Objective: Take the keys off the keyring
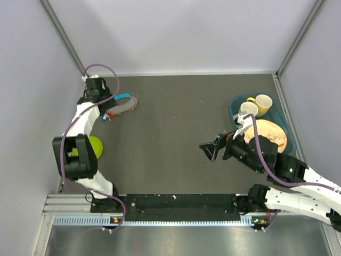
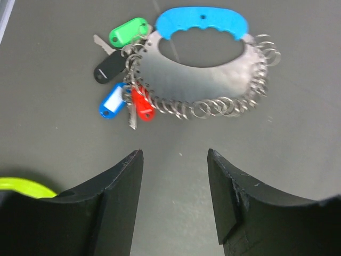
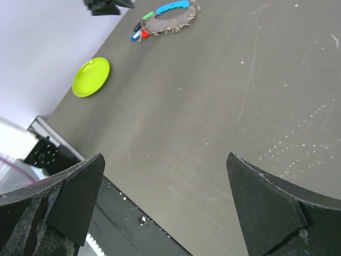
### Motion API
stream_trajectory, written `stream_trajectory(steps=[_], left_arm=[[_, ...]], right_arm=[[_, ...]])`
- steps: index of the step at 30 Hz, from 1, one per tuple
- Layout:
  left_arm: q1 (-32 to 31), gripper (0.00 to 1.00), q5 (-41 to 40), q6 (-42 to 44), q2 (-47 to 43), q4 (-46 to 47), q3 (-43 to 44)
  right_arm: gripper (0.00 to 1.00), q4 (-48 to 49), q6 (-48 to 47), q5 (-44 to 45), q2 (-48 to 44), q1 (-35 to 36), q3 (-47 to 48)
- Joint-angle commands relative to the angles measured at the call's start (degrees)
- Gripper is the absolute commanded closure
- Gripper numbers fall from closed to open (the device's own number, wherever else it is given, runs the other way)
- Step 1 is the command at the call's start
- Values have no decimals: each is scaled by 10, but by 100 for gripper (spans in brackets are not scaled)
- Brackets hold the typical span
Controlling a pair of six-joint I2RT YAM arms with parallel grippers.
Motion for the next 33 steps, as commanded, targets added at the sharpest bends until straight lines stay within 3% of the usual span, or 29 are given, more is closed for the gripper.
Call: stream_trajectory(steps=[1, 15, 23, 33], left_arm=[[26, 44, 12, 3, 84, 2, 61], [75, 48, 80, 0, 208, 23, 101], [83, 54, 81, 4, 241, 25, 122], [86, 54, 62, 13, 275, 24, 151]], right_arm=[[2, 48, -31, -59, -28, 5, -10], [3, 77, -90, -94, -4, 5, 19], [3, 88, -75, -105, 17, 5, 18], [4, 90, -87, -97, 18, 5, 15]])
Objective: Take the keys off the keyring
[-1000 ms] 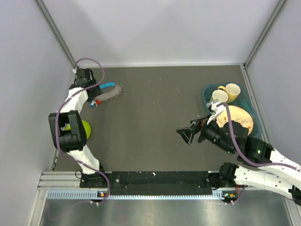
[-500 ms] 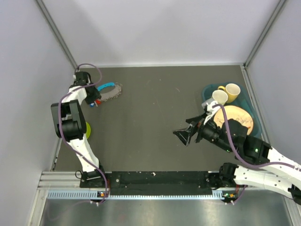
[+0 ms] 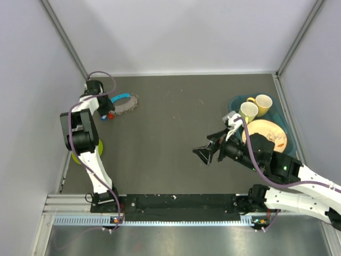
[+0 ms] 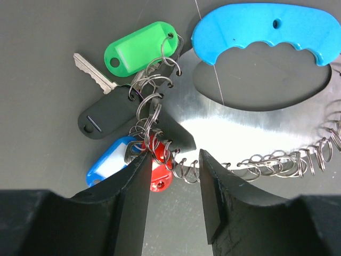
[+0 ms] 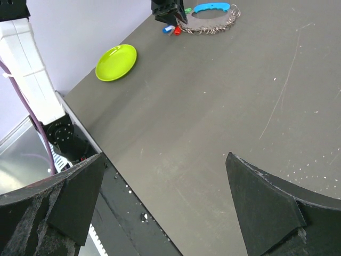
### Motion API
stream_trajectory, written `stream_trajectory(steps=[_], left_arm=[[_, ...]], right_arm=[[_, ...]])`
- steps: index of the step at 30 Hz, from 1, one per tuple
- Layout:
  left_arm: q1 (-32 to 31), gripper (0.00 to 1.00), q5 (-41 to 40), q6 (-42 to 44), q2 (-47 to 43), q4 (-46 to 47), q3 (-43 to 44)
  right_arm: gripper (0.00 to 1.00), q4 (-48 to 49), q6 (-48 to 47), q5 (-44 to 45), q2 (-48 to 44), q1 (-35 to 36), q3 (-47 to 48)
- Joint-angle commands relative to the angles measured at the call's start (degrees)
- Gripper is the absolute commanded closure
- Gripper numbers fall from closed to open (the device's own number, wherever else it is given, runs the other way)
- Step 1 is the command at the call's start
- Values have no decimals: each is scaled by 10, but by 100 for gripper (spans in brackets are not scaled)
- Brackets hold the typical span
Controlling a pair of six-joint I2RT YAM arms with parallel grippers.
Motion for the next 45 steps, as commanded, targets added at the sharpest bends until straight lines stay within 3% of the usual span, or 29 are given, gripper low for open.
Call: stream_trajectory(steps=[1, 14, 17, 23, 29, 34, 45], left_arm=[[8, 54, -21, 8, 6, 14, 24], [8, 61, 9, 13, 21, 19, 31], [8, 71, 18, 12, 19, 19, 30], [8, 100, 45, -5, -1, 18, 7], [8, 100, 88, -49, -48, 15, -49], [-1, 100, 138, -97, -130, 50, -152], [-47, 100, 256, -180, -271, 151, -343]], right_arm=[[4, 28, -11, 7, -6, 5, 18], [4, 29, -24, 36, -6, 5, 14], [4, 28, -21, 37, -11, 5, 12], [4, 28, -1, 59, -25, 5, -3], [4, 28, 57, 114, -46, 5, -42], [3, 35, 145, 199, -30, 5, -63], [2, 141, 200, 223, 116, -32, -52]])
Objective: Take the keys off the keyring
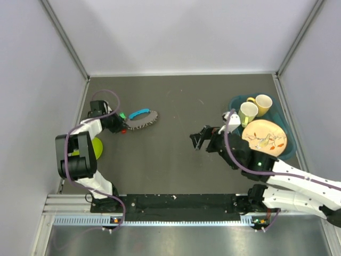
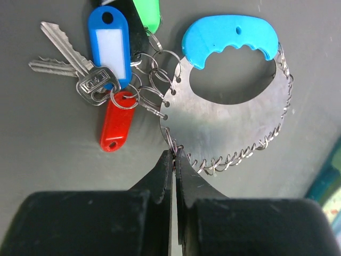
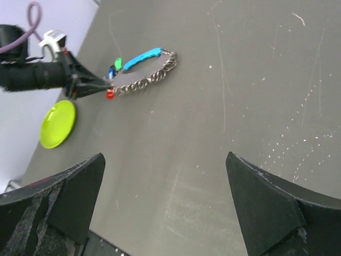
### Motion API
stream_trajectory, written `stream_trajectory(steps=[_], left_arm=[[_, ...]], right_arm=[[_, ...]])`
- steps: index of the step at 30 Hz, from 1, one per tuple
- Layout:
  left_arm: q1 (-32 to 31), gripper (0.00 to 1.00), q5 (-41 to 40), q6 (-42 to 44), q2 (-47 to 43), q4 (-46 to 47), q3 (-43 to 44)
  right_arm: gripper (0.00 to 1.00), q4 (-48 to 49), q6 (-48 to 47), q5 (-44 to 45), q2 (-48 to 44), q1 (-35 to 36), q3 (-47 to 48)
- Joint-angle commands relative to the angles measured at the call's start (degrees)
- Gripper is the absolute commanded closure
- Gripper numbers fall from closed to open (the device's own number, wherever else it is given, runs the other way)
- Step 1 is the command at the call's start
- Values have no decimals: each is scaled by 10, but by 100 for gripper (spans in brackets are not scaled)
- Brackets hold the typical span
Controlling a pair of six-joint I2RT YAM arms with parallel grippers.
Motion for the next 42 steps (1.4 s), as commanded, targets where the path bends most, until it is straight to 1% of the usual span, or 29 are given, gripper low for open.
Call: stream_trajectory(steps=[1, 4, 5, 7, 8, 9, 10, 11, 12, 14, 16, 18, 22, 25, 29, 31, 32, 35, 41, 42], left_arm=[[-32, 100, 73, -51, -57, 78, -55], [-61, 100, 74, -69, -79, 90, -80], [-66, 100, 77, -85, -89, 100, -97], [-85, 100, 79, -100, -97, 122, -113], [-90, 100, 81, -114, -106, 129, -127], [-94, 100, 80, -121, -110, 140, -133], [-113, 100, 83, -129, -112, 148, -138], [-117, 100, 88, -149, -114, 148, -151], [-124, 100, 102, -158, -115, 184, -157], [-129, 100, 110, -177, -117, 198, -168], [-134, 100, 106, -178, -119, 198, -172], [-137, 100, 100, -183, -126, 199, -182], [-149, 100, 101, -192, -137, 215, -205], [-155, 100, 110, -216, -138, 242, -226], [-159, 100, 120, -219, -133, 254, -226], [-164, 100, 117, -221, -138, 253, -229], [-170, 100, 117, -221, -140, 252, -230], [-175, 100, 114, -219, -148, 252, -239], [-177, 100, 132, -239, -148, 281, -261], [-178, 100, 132, -238, -148, 280, -261]], right_arm=[[2, 58, 54, 6, 60, -30, 20], [2, 79, 96, -12, 100, -53, 12], [2, 100, 99, -14, 109, -56, 8], [2, 120, 105, 4, 138, -56, 0], [2, 164, 103, 18, 149, -55, -11], [2, 191, 96, 25, 165, -56, -17], [1, 211, 85, 31, 179, -57, -22], [1, 226, 85, 29, 213, -62, -25], [1, 246, 85, 22, 228, -67, -22], [1, 258, 89, -9, 273, -74, -8], [1, 286, 92, -27, 302, -74, 0], [1, 299, 100, -38, 343, -74, 7], [3, 309, 160, -11, 394, -76, 12], [4, 336, 194, -34, 437, -87, 22], [5, 364, 188, -74, 492, -102, 49], [5, 361, 191, -89, 520, -117, 63], [5, 381, 193, -110, 527, -120, 62], [7, 404, 201, -127, 543, -127, 58], [8, 409, 211, -161, 575, -128, 79], [9, 410, 208, -163, 580, -128, 84]])
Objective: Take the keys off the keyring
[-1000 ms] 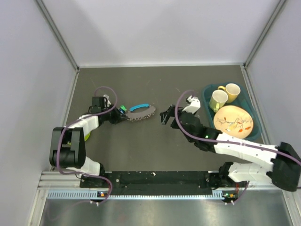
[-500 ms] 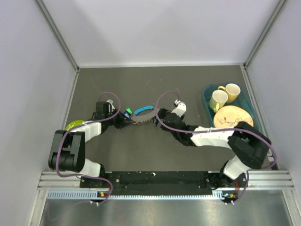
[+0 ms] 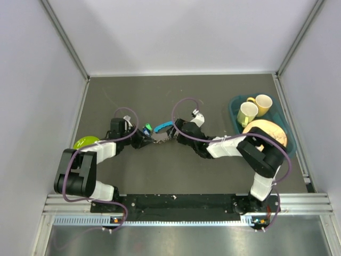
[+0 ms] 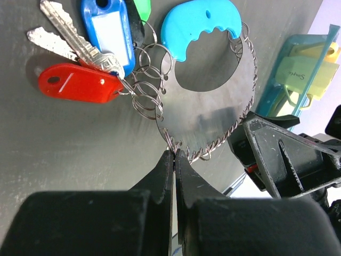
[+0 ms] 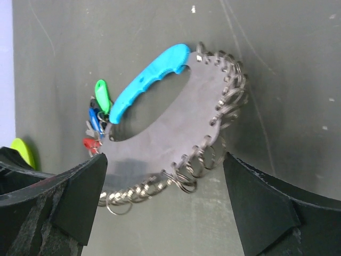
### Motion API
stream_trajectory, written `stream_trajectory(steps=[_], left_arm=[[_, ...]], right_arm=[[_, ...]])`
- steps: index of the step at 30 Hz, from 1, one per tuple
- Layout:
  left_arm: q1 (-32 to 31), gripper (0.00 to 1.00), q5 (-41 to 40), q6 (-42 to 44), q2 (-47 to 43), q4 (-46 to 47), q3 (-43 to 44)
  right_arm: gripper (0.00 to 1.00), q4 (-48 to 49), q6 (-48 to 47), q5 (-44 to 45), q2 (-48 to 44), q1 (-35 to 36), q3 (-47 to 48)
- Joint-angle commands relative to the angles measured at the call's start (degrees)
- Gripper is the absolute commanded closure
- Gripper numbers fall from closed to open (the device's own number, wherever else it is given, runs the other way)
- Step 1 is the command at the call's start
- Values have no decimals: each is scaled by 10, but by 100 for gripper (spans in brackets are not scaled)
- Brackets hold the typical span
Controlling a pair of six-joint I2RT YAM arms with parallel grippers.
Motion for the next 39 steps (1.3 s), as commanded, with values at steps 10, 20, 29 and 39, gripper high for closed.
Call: stream_trajectory(steps=[10, 20, 29, 39], left_arm=[[-5, 100, 19, 5, -38, 43, -29], [-14, 100, 31, 24, -46, 55, -39], [-14, 67, 35, 67, -89, -4, -17], [-13, 37, -9, 247, -153, -198, 101]], right_arm=[[42, 83, -10, -48, 32, -19, 33], [87, 137, -32, -90, 29, -37, 22], [100, 263, -78, -161, 15, -66, -25], [100, 397, -133, -271, -18, -95, -95]])
